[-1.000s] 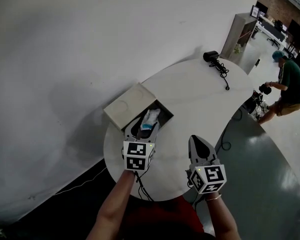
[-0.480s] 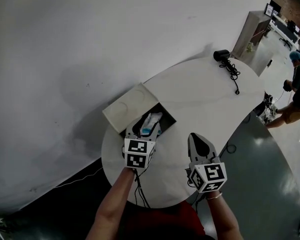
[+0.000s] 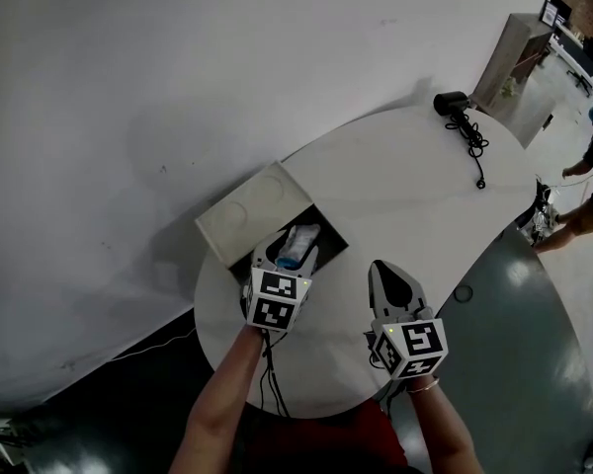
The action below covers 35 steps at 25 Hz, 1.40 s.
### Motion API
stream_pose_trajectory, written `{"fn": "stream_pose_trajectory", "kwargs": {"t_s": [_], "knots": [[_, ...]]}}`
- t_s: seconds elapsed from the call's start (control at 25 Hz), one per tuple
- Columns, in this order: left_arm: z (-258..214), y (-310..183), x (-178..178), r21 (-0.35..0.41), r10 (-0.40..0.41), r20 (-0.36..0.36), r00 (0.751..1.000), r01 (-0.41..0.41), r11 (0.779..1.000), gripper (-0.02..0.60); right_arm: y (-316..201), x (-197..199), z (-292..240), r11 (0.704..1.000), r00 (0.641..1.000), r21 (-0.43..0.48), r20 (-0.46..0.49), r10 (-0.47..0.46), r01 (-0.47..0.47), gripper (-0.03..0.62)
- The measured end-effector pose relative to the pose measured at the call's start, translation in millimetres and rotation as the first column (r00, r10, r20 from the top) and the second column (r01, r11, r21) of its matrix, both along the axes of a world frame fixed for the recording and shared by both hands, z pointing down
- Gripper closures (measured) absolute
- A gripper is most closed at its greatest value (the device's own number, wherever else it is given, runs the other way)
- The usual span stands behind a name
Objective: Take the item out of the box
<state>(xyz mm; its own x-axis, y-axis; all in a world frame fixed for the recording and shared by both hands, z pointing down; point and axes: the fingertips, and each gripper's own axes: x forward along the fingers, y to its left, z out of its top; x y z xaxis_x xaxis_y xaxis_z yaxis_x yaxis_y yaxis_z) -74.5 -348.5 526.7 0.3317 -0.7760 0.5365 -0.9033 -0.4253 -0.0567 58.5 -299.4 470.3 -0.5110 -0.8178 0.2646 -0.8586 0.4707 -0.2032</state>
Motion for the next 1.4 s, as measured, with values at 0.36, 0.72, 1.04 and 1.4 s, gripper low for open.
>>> {"fn": "stream_pose_trajectory", "kwargs": {"t_s": [0.36,0.72,1.04,1.4], "knots": [[35.4,-5.2,-3.8,-0.136,0.034,0.064,0.997,-0.025,0.990,0.359,-11.6,-5.7,14.6,0.999,0.999,-0.030,0.001,-0.032,0.032,0.580],[58.9,-9.5,-0.1,-0.240,0.069,0.105,0.992,-0.042,0.970,0.359,-19.7,-7.2,26.5,0.997,0.999,-0.057,0.009,-0.045,0.045,0.580],[73.1,-11.6,-1.7,-0.332,0.057,0.096,0.994,-0.022,0.943,0.359,-25.7,-6.5,34.7,0.996,0.999,-0.079,0.014,-0.048,0.049,0.580],[85.4,-10.1,-4.2,-0.411,0.053,0.102,0.993,-0.006,0.912,0.360,-29.7,-9.0,39.8,0.994,0.998,-0.093,0.013,-0.055,0.056,0.580]]}}
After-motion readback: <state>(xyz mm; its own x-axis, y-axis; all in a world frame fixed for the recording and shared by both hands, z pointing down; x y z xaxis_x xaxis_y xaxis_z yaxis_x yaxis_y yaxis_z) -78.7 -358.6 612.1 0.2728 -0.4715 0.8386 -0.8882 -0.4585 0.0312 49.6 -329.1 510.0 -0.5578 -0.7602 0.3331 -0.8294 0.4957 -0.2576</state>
